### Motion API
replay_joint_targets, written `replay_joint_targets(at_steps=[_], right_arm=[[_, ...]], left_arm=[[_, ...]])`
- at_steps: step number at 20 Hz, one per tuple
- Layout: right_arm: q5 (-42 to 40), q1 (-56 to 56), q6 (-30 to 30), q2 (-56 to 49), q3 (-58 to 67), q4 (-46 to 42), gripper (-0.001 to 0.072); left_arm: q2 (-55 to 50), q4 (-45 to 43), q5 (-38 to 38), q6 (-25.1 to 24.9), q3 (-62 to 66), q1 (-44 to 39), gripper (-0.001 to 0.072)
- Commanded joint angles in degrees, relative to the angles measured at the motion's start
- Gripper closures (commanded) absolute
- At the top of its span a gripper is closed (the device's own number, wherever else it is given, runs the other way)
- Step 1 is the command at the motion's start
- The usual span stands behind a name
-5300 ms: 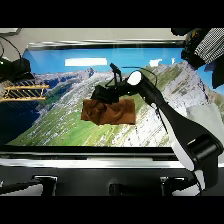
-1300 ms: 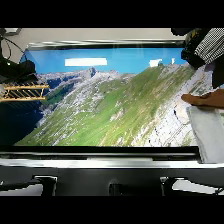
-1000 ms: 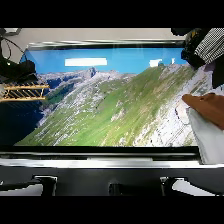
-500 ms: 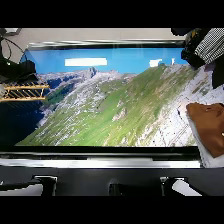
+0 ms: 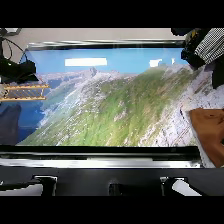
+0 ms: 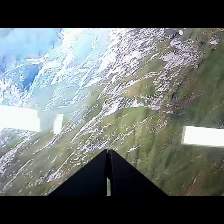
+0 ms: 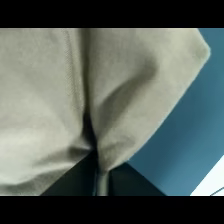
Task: Fold the clothes and pants, and hang the long-sleeved shirts on hangers.
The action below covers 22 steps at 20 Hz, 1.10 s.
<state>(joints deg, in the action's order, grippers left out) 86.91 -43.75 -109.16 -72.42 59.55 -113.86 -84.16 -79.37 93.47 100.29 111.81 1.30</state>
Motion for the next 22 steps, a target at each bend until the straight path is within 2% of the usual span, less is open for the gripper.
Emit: replay_joint_targets(at_steps=[1, 2, 3, 4, 6, 7, 9, 11, 12, 15, 19, 22], right_arm=[[-2.54, -0.04, -0.13, 0.00, -0.42, -2.08, 0.0673], [-2.45, -0.04, -0.13, 0.00, -0.42, -1.68, 0.0546], [-1.99, -0.04, -0.13, 0.00, -0.42, -1.46, 0.0347], [-1.60, -0.04, 0.09, 0.04, -0.37, -1.16, 0.0222], [-2.78, 0.02, 0.83, 1.01, 0.66, 2.38, 0.0236], [-5.11, 0.02, 2.49, 2.05, 1.99, 7.10, 0.0244], [-10.29, 0.09, 9.46, 3.72, 5.53, 23.45, 0.0459], [-13.66, 3.17, 16.87, 4.66, 7.96, 40.94, 0.0520], [-13.64, 6.60, 19.96, 4.70, 8.66, 45.46, 0.0548], [-13.53, 22.62, 26.01, 4.70, 8.90, 47.91, 0.0684], [-17.62, 40.92, 24.61, 4.70, 8.90, 46.03, 0.0684], [-19.30, 47.32, 22.58, 4.70, 8.90, 43.50, 0.0684]], left_arm=[[-0.04, 0.00, -0.07, -0.02, -0.02, 0.04, 0.0694], [-0.04, 0.00, -0.07, 0.00, -0.02, 0.04, 0.0694], [-0.04, 0.00, -0.07, -0.02, -0.02, 0.04, 0.0694], [-0.04, 0.00, -0.07, -0.02, -0.02, 0.04, 0.0694], [-0.04, 0.00, -0.07, -0.02, -0.02, 0.04, 0.0694], [-0.04, 0.00, -0.07, -0.02, -0.02, 0.04, 0.0694], [-0.04, 0.00, -0.04, -1.18, -0.02, 0.04, 0.0694], [-0.02, -0.04, -0.07, -4.70, -0.07, 0.02, 0.0694], [-0.02, -0.83, -0.13, -6.14, -0.09, 0.02, 0.0694], [0.94, -1.53, -2.12, -8.24, -3.37, 0.02, 0.0694], [3.28, -1.49, -5.99, -10.54, -11.98, -0.87, 0.0694], [3.10, -1.73, -5.90, -10.51, -13.84, -0.79, 0.0693]])
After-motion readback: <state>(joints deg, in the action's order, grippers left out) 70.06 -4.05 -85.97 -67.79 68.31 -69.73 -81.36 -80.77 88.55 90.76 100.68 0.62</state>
